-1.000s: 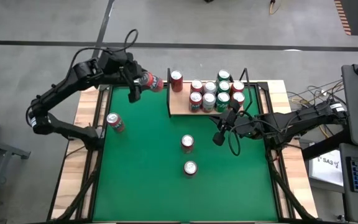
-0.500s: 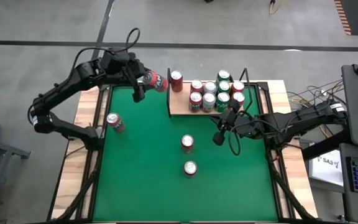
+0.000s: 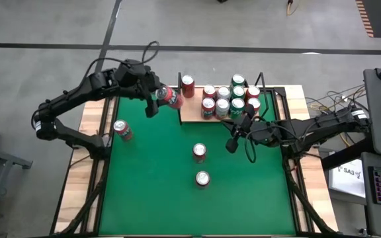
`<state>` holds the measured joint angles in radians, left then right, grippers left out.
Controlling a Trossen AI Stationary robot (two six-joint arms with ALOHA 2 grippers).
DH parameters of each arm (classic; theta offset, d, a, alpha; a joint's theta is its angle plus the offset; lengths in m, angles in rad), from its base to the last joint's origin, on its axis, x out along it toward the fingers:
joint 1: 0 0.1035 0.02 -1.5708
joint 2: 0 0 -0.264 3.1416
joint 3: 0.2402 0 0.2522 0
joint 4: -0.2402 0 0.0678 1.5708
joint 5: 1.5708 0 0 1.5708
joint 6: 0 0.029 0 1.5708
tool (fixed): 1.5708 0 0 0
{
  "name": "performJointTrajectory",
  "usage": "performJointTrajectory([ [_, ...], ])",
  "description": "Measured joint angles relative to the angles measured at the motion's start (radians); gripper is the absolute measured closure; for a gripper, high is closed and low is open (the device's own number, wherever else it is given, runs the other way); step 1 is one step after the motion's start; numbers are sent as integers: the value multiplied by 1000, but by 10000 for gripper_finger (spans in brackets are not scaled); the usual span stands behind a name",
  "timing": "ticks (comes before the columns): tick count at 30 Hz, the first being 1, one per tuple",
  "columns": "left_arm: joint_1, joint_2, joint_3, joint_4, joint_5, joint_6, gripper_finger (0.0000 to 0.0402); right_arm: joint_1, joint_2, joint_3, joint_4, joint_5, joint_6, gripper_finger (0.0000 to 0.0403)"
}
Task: Place canned beverage on shelf
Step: Put the red soda can on the shelf aligned with the other red soda can
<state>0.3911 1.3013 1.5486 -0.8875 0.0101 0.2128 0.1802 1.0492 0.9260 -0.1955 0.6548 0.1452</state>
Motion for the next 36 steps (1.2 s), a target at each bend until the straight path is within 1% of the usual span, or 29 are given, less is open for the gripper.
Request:
performJointTrajectory([
  [7, -42, -3, -120, 37, -2, -42, 108, 0, 0, 0, 1, -1, -10, 394],
  [12, -51, -11, -195, 45, -52, -46, 108, -23, 1, 0, 30, -7, -12, 394],
  [14, -50, -19, -215, 52, -52, -46, 108, -42, 1, 0, 56, -32, -27, 394],
  [18, -51, -38, -255, 75, -55, -38, 108, -86, 2, 0, 111, -115, -48, 394],
  [23, -50, -80, -278, 76, -93, -35, 108, -131, 6, 0, 156, -141, -80, 394],
  [27, -50, -112, -286, 76, -96, -38, 108, -159, 48, 0, 219, -165, -121, 394],
  [29, -50, -131, -290, 85, -94, -40, 108, -168, 84, 16, 220, -166, -158, 394],
  [34, -50, -167, -312, 141, -97, -69, 108, -168, 170, 105, 216, -170, -256, 394],
  [36, -50, -176, -329, 178, -95, -91, 108, -168, 201, 151, 199, -202, -292, 394],
])
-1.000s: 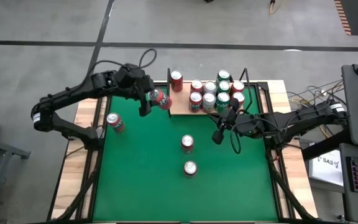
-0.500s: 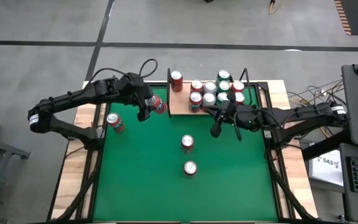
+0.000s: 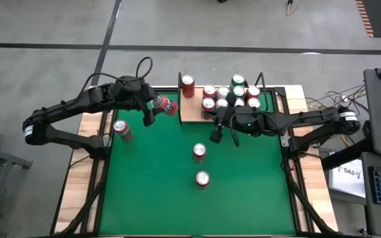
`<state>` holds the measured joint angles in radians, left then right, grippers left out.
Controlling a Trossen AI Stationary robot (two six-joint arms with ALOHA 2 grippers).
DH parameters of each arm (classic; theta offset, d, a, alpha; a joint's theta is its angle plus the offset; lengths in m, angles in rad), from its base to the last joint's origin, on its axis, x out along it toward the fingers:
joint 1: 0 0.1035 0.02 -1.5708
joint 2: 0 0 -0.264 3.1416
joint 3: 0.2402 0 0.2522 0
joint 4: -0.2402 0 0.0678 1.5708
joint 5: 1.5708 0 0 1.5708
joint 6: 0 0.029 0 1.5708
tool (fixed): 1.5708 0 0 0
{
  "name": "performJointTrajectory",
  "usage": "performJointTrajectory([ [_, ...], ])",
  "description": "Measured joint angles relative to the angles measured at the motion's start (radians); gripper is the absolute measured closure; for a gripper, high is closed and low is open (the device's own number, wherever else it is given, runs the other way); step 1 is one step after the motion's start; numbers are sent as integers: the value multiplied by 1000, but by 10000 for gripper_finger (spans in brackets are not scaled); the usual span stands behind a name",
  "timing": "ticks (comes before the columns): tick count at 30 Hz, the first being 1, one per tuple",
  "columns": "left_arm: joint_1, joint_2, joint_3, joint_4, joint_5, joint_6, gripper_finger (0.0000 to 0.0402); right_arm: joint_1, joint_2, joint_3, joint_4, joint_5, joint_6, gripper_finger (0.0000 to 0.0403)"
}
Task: Place canned beverage on shelf
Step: Put the red soda can on the shelf aligned with the other red soda can
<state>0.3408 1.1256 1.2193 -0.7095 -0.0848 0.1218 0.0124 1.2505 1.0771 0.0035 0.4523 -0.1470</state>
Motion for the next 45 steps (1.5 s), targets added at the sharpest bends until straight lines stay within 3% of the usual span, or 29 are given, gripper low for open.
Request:
performJointTrajectory([
  [7, -20, -1, -12, 47, 22, -45, 108, 0, 88, 127, -62, -89, -74, 394],
  [17, -110, 3, -11, 97, 25, -45, 108, 0, 176, 263, -185, -95, -77, 386],
  [20, -132, 6, -11, 101, 22, -45, 108, 0, 186, 303, -236, -136, -52, 357],
  [24, -156, 14, -11, 120, 19, -51, 108, 0, 191, 325, -246, -200, -28, 290],
  [32, -175, 18, -10, 172, 18, -57, 108, 0, 194, 327, -246, -202, -7, 165],
  [37, -179, 18, -10, 201, 15, -60, 108, 0, 220, 327, -246, -199, 6, 135],
  [45, -179, 18, -10, 223, 15, -25, 108, 0, 236, 325, -253, -189, -28, 136],
])
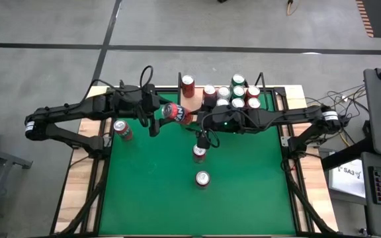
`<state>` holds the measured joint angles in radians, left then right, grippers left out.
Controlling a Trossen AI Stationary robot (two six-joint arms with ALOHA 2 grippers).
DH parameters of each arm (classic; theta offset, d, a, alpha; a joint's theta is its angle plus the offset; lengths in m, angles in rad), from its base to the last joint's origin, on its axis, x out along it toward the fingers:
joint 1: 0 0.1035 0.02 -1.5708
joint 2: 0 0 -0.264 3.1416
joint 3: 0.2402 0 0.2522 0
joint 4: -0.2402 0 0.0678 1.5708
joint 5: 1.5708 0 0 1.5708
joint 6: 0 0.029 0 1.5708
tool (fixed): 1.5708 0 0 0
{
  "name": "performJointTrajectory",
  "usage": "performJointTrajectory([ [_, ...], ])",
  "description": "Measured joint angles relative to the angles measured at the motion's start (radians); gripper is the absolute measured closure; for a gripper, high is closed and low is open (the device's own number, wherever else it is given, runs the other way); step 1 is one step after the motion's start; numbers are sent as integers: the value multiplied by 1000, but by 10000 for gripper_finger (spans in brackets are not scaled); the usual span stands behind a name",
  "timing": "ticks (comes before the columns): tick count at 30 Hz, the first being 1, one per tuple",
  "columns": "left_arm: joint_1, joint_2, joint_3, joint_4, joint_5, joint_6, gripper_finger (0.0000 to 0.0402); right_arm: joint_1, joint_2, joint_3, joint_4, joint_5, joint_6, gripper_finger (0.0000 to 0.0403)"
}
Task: Place canned beverage on shelf
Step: Put the red soda can on the shelf aligned with the other red soda can
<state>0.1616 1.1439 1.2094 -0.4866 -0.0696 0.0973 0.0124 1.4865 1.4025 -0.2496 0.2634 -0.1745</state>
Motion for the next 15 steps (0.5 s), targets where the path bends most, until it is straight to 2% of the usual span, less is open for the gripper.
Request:
performJointTrajectory([
  [15, 0, 14, 21, 51, -5, 78, 108, 0, -16, 0, 2, 20, -9, 108],
])
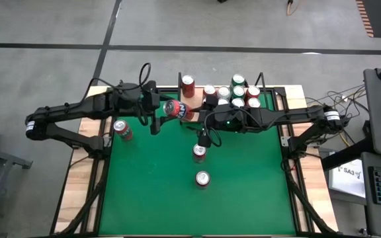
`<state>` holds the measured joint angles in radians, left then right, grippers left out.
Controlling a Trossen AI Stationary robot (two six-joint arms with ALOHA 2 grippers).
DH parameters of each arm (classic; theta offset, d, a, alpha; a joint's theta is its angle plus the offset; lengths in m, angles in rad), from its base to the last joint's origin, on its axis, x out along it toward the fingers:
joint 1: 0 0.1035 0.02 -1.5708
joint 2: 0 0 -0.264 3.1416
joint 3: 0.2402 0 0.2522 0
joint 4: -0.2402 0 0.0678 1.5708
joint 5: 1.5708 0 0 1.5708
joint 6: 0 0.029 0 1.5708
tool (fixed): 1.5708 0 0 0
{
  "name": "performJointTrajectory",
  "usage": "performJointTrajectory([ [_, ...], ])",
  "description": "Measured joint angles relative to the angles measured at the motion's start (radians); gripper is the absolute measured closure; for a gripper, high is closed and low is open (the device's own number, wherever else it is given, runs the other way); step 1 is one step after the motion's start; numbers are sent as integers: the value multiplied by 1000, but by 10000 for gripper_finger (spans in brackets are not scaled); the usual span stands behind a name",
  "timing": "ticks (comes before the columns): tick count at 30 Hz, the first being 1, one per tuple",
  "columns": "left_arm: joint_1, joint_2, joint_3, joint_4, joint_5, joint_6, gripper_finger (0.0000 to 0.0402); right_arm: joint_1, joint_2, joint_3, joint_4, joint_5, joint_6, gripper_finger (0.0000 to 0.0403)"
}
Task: Place canned beverage on shelf
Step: Put the red soda can on the shelf aligned with the other red soda can
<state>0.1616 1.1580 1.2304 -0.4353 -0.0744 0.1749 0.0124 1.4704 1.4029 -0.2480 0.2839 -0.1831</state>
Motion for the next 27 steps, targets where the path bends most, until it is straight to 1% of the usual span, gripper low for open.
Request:
performJointTrajectory([
  [9, 0, 58, 0, 19, -5, -3, 108, -9, 5, -2, 16, 19, -11, 80],
  [13, 0, 61, 0, 43, 15, -4, 108, -9, 5, 0, 29, 127, -42, 76],
  [15, -2, 61, 0, 44, 13, -3, 108, -16, 5, 0, 39, 117, -61, 76],
  [19, -1, 67, 0, 95, 15, -3, 108, -41, 13, 0, 95, 51, -83, 76],
  [27, 1, 74, 0, 105, 12, 4, 108, -87, 30, 1, 98, 30, -107, 79],
])
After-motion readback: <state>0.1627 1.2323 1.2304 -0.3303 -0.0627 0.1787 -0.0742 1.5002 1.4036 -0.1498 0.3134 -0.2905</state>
